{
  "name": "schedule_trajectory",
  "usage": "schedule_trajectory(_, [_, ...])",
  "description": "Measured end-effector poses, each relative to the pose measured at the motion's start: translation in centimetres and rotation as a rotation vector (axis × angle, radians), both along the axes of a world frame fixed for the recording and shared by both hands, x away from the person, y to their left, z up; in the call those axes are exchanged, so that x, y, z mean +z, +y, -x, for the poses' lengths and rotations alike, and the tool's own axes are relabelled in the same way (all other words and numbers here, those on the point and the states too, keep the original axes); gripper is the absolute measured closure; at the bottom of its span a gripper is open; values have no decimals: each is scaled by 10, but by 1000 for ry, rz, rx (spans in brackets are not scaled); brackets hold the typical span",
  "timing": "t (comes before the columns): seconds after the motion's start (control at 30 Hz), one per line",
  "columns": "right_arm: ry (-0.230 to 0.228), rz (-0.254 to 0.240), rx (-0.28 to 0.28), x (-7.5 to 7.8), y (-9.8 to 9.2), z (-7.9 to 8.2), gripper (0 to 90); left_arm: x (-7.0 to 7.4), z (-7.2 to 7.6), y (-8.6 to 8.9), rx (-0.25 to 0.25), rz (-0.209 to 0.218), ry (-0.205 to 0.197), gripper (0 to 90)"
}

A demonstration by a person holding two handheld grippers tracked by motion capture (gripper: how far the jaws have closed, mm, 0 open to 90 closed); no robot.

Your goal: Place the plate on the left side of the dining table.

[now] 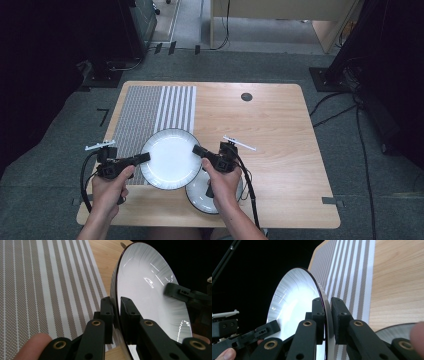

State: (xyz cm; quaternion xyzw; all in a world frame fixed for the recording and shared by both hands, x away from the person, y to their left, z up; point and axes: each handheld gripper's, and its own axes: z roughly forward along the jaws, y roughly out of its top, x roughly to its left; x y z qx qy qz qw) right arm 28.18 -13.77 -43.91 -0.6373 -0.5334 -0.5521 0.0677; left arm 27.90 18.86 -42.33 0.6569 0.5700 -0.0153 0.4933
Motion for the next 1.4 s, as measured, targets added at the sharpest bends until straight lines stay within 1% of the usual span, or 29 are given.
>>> schedule_trajectory(0.17, [0,10,11,2,9,-5,823,1,-3,9,19,7,2,818])
schedule_trajectory(0.27, [-4,17,19,2,15,-9,825,1,-4,15,28,3,3,819])
schedule_trajectory(0.4, [3,18,30,1,23,-13,827,2,-7,22,40,-1,1,821])
schedule_trajectory(0.6, [1,27,43,4,36,-22,829,4,-13,34,58,7,3,823])
schedule_trajectory(0.8, [16,38,45,5,47,-34,831,4,-21,43,71,-4,9,822])
schedule_trajectory(1.03, [25,54,50,4,59,-48,834,2,-32,52,87,-3,21,824])
schedule_trajectory(1.2, [36,53,54,1,63,-59,835,2,-41,55,92,-11,27,823])
schedule_trajectory(1.4, [33,63,53,2,65,-70,836,1,-56,57,91,-1,38,825])
